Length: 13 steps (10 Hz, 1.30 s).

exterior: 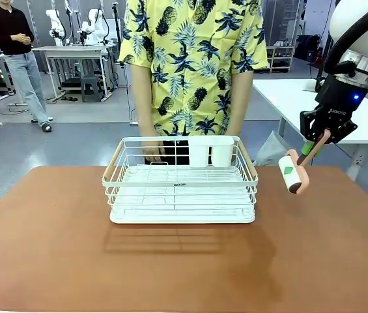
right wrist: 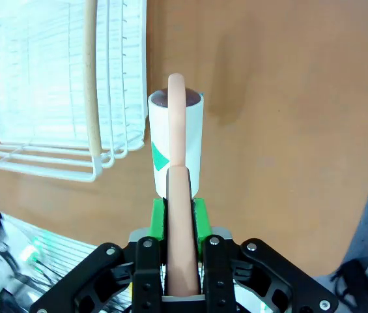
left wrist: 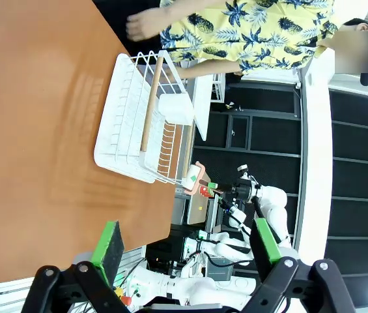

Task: Clean the table.
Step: Place the Lint Roller down when the Dish drying rack is positioned in the middle of the table.

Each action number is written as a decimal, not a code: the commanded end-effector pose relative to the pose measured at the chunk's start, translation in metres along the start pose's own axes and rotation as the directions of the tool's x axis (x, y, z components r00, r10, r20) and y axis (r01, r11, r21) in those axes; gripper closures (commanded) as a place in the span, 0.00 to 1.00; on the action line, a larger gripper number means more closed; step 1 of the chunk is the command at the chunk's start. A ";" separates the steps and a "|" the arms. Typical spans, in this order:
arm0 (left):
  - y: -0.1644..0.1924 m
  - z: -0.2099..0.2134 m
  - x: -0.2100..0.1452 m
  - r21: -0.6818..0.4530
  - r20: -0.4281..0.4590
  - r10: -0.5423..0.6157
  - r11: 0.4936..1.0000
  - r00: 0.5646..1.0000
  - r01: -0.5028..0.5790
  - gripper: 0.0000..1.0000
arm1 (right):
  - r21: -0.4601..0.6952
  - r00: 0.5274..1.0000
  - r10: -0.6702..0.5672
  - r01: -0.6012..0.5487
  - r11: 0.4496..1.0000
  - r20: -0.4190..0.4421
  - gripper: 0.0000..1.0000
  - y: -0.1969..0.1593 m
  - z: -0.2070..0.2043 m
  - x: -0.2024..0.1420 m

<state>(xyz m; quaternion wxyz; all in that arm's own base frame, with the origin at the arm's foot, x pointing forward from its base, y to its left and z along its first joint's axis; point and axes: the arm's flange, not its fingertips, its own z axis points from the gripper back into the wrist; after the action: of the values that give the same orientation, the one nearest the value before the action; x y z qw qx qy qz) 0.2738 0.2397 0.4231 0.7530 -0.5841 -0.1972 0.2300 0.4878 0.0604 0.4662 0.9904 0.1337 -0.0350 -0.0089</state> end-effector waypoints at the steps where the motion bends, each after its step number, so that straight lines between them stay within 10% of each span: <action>1: 0.001 0.004 -0.002 -0.011 -0.008 -0.015 1.000 1.000 0.014 0.00 | 0.153 0.865 -0.488 0.470 0.869 0.113 0.79 0.002 0.009 0.022; 4: 0.001 0.004 -0.002 -0.011 -0.008 -0.015 1.000 1.000 0.014 0.00 | 0.200 0.568 -0.783 0.762 0.616 0.252 0.79 -0.011 0.002 0.030; 7: 0.001 0.004 -0.002 -0.011 -0.008 -0.015 1.000 1.000 0.014 0.00 | 0.335 0.328 -0.928 0.867 0.369 0.174 0.79 -0.047 -0.033 0.044; 13: 0.001 0.004 -0.002 -0.011 -0.008 -0.015 1.000 1.000 0.014 0.00 | 0.333 0.247 -0.966 0.907 0.257 0.073 0.79 -0.069 -0.092 0.047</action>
<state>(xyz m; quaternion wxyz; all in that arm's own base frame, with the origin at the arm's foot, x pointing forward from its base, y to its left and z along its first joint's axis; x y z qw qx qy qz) 0.2738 0.2398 0.4231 0.7530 -0.5840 -0.1972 0.2301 0.5398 0.0119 0.3660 0.7558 0.2295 -0.0706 -0.6092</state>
